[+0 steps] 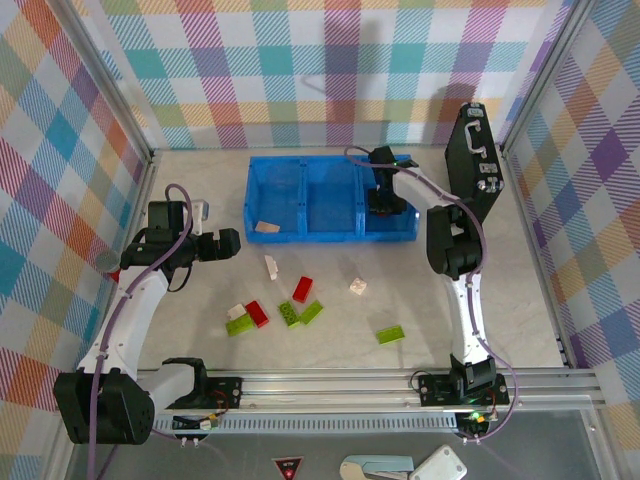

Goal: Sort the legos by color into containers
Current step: Place the lego in the container.

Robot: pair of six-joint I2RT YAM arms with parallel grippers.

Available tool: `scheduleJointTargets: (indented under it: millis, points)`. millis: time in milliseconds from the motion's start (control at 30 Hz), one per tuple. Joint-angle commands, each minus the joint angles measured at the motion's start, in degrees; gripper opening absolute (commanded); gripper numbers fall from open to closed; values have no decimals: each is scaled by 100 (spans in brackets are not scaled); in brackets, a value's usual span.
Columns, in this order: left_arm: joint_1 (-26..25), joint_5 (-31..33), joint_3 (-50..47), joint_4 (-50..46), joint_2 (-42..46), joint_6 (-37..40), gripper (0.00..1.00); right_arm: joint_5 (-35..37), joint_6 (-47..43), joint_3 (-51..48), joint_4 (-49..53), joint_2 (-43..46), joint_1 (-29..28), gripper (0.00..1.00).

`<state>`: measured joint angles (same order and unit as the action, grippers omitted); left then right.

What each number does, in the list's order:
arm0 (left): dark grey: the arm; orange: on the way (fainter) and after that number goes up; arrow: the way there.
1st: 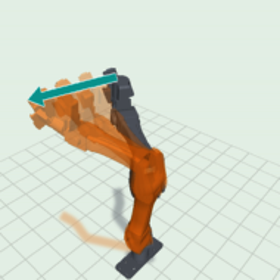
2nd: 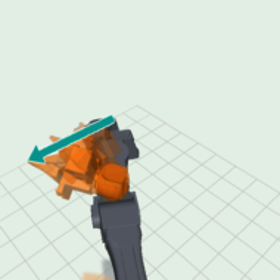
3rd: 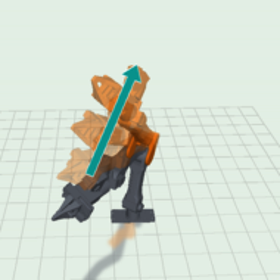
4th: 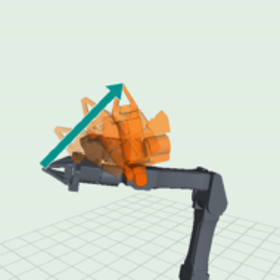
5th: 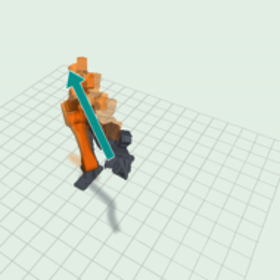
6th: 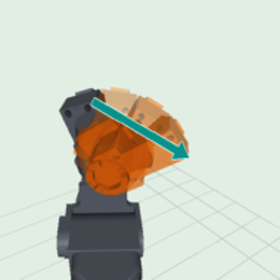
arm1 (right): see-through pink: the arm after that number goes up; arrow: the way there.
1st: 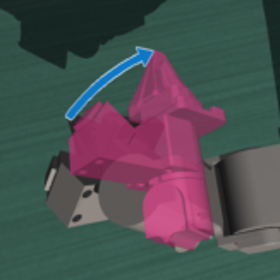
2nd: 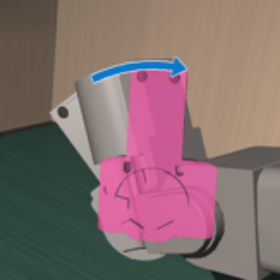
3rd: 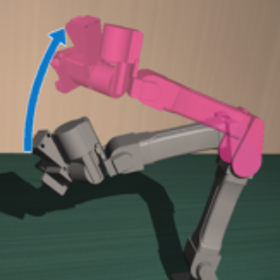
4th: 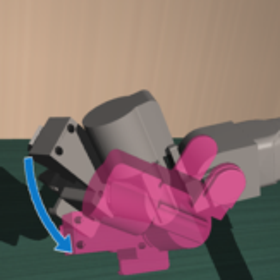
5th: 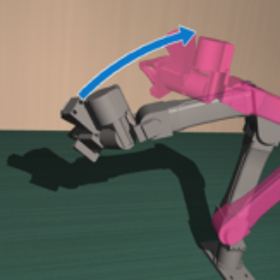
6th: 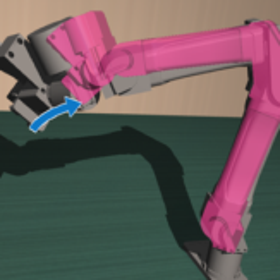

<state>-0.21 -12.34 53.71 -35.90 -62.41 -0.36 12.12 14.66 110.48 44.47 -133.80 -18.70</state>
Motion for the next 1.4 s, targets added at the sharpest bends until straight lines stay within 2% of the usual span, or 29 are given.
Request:
scheduleJointTargets:
  millis: [0, 467, 933, 1167, 1367]
  points:
    - [82, 47, 34, -57, 81, 83, 100, 111, -88, 110, 141, -226, 59, 42]
    - [82, 39, 34, -60, 107, 88, 100, 46, -160, 534, 487, -199, 59, 49]
    - [82, 48, 13, -51, 203, 81, 100, -75, -110, 967, 969, 214, 51, 49]
    - [82, 38, 12, -49, 227, 78, 100, -154, -61, 743, 1167, 643, 40, 49]
    - [82, 20, 13, -49, 232, 73, 100, -209, 10, -59, 1081, 1289, -48, 49]
